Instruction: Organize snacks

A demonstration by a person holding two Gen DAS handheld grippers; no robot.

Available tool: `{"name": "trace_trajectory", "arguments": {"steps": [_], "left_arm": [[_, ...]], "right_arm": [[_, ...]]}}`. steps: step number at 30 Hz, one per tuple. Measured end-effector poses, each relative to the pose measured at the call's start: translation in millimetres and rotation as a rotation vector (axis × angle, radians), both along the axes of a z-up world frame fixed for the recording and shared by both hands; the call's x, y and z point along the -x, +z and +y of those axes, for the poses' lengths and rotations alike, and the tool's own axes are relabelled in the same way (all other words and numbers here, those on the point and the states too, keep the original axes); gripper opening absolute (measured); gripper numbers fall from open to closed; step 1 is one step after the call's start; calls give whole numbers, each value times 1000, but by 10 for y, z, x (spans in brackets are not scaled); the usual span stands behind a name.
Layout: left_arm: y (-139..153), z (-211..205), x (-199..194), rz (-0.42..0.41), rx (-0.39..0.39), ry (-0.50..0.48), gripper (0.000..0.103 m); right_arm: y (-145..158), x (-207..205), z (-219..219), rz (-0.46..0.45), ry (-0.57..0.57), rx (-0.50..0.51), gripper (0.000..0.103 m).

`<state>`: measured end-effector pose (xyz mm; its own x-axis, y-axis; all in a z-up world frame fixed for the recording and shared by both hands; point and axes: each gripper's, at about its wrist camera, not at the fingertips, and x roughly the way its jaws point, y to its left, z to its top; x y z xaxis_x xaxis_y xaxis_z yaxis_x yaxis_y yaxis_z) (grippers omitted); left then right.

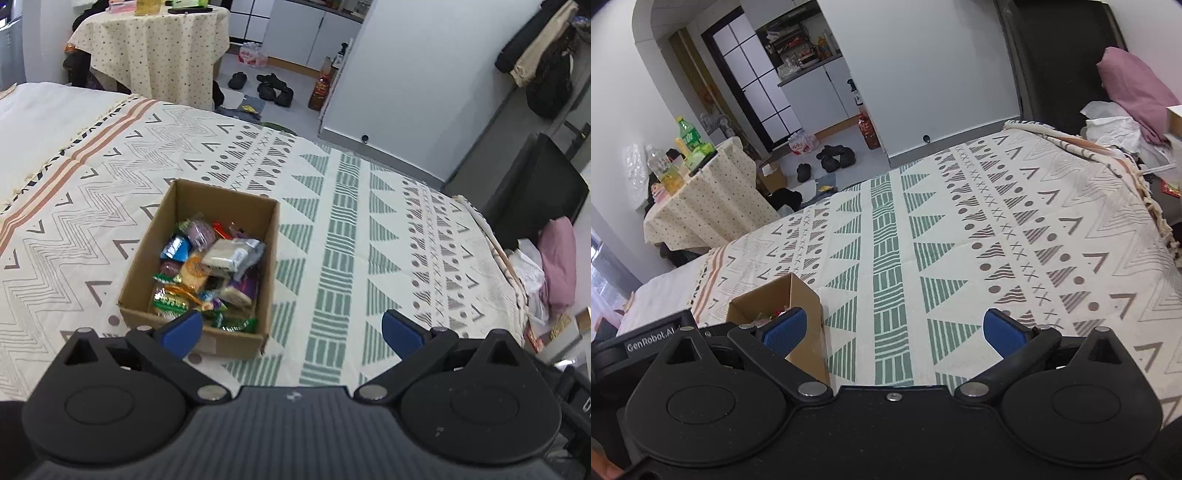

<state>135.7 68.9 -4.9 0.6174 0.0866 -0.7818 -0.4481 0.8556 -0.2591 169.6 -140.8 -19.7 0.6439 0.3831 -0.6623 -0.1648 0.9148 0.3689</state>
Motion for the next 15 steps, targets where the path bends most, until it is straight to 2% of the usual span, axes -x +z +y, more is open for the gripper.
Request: {"name": "trace_trajectory", "arguments": {"steps": [7,15], "left_arm": [[157,-213,211,1,-28,-32,103],[327,-365,478,-16,-44,-69,103]], "right_arm": [[101,165,-273,-4,-21,-32,103],[196,398,-409,-23,-16,-20,103]]}}
